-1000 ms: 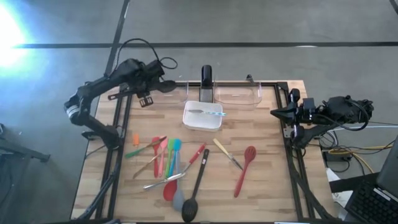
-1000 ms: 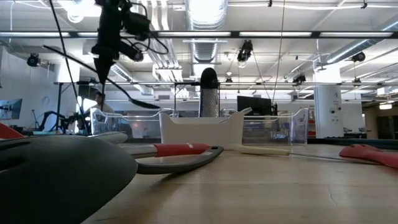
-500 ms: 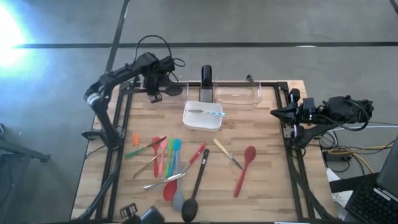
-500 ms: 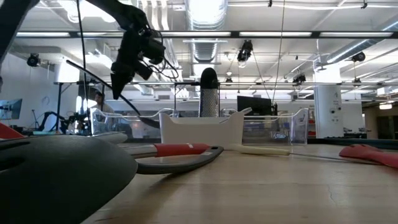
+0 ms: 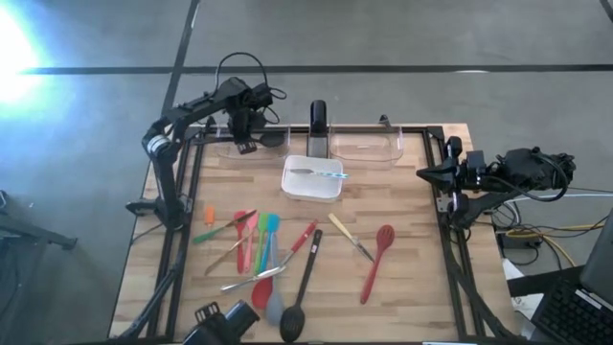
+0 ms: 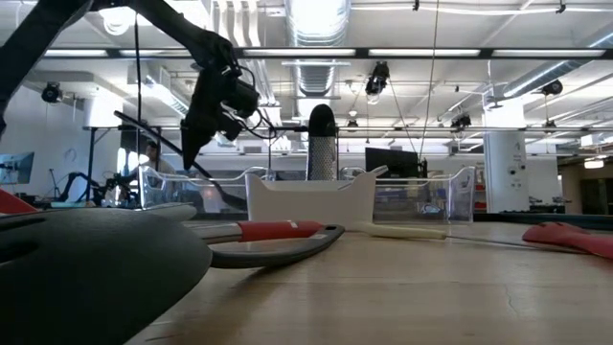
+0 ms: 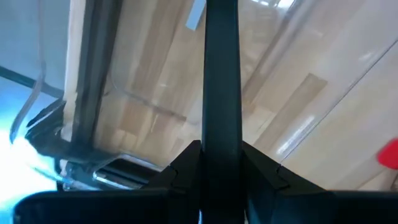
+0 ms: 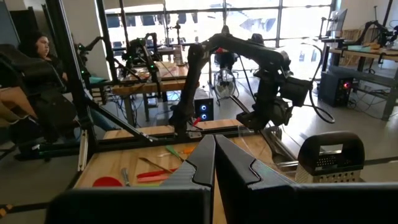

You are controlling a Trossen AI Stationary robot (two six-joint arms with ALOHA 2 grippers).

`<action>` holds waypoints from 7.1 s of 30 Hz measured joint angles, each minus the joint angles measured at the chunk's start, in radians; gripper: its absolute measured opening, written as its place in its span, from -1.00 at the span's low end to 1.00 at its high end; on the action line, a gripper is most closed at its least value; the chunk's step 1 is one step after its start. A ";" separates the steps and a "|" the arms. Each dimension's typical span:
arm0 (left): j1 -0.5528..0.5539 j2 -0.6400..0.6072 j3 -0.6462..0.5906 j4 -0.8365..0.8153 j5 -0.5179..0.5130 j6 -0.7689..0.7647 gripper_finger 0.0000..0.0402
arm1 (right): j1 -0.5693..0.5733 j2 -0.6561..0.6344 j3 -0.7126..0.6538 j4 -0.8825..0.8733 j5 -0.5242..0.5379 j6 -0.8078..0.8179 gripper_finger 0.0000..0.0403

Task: Pick & Place Kitchen Items
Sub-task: Put the black serving spoon into the left transparent bin, then put the green table knife into the white bin

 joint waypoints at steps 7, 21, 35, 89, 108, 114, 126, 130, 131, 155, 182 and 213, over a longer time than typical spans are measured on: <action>0.000 0.005 -0.002 0.051 0.055 0.010 -0.60 | 0.000 0.000 0.000 0.000 0.000 0.000 -0.96; 0.000 0.005 -0.018 0.085 0.049 0.018 -0.18 | 0.000 0.000 0.000 0.000 0.000 0.000 -0.96; -0.003 -0.078 0.020 0.012 -0.023 -0.013 -0.05 | 0.000 0.000 0.000 0.000 0.000 0.000 -0.96; -0.965 -0.536 -0.357 0.026 0.048 -0.837 -0.11 | 0.000 0.000 0.000 0.000 0.000 0.000 -0.96; -0.969 -0.728 -0.809 -0.026 -0.012 -1.409 -0.11 | 0.000 0.000 0.000 0.000 0.000 0.000 -0.96; -0.969 -0.724 -0.872 0.031 -0.008 -1.433 -0.11 | 0.000 0.000 0.000 0.000 0.000 0.000 -0.96; -0.939 -0.686 -0.881 0.100 0.006 -1.387 -0.11 | 0.000 0.000 0.000 0.000 0.000 0.000 -0.96; -0.939 -0.672 -0.881 0.254 0.050 -1.268 -0.11 | 0.000 0.000 0.000 0.000 0.000 0.000 -0.96; -0.939 -0.670 -0.881 0.289 0.068 -1.246 -0.11 | 0.000 0.000 0.000 0.000 0.000 0.000 -0.96; -1.078 -0.669 -0.883 0.497 0.259 -1.138 -0.11 | 0.000 0.000 0.000 0.000 0.000 0.000 -0.96; -1.080 -0.593 -0.952 0.341 0.112 -1.099 -0.30 | 0.000 0.000 0.000 0.000 0.000 0.000 -0.96; -0.963 -0.592 -0.947 0.397 0.121 -0.981 -0.30 | 0.000 0.000 0.000 0.022 0.000 -0.006 -0.96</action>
